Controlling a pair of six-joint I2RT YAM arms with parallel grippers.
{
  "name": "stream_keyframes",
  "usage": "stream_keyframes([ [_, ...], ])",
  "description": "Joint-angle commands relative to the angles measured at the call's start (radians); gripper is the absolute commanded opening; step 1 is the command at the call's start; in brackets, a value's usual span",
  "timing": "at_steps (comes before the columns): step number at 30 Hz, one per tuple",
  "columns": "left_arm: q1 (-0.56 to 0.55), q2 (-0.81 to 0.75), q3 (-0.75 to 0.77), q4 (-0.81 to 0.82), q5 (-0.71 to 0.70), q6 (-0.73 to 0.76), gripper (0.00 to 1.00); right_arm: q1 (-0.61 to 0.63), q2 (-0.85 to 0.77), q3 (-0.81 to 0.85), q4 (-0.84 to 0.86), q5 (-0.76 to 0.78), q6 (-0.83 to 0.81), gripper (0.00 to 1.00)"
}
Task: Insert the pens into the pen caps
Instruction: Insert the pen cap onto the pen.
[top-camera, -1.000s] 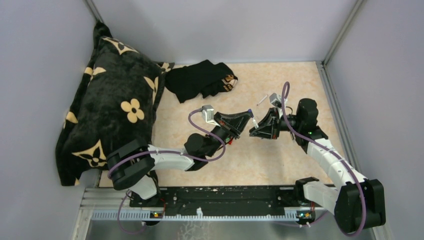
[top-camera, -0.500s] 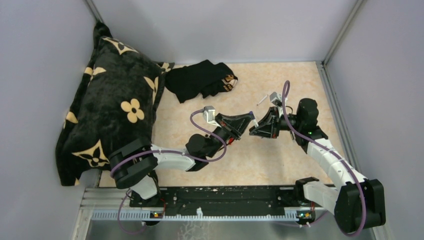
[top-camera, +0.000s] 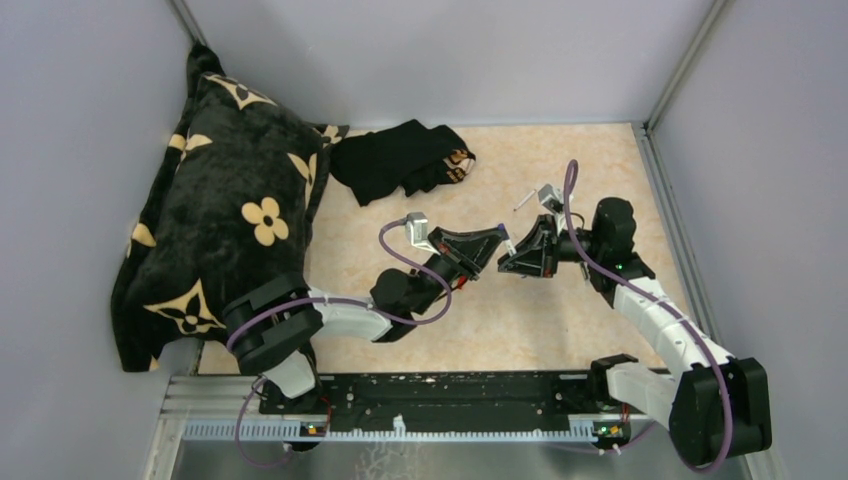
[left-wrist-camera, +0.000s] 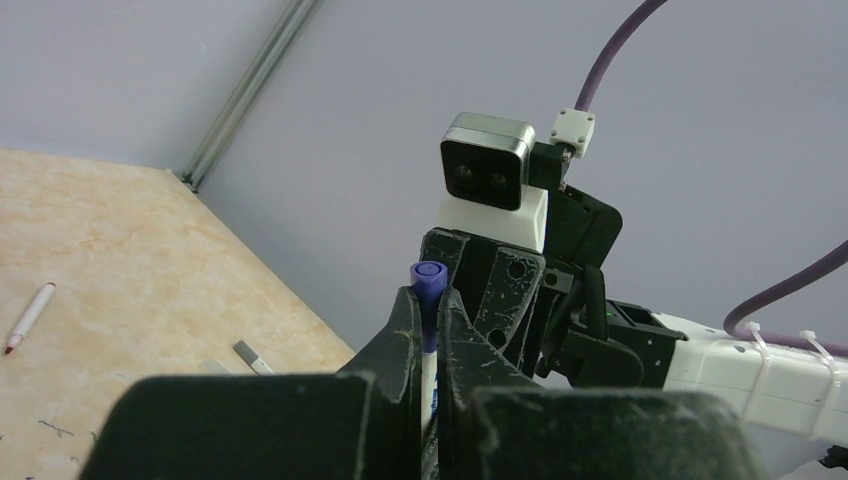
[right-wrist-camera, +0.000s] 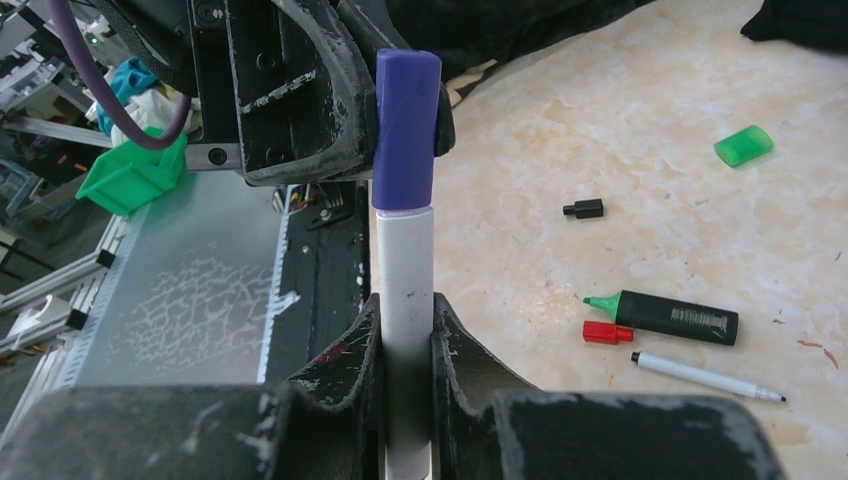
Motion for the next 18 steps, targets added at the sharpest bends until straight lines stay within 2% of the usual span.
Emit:
stream_keyframes([
  [1,-0.007,0.025,-0.043,0.032,0.055,-0.024,0.05,0.005,0.000,0.008,0.075,0.029,0.001,0.00],
  [10,-0.006,-0.071,-0.070,-0.054,0.022,0.014,0.51,0.004,-0.001,0.011,0.042,0.019,-0.042,0.00],
  [18,-0.004,-0.185,-0.122,-0.157,0.034,0.089,0.79,0.002,-0.003,0.025,-0.025,-0.015,-0.110,0.00],
])
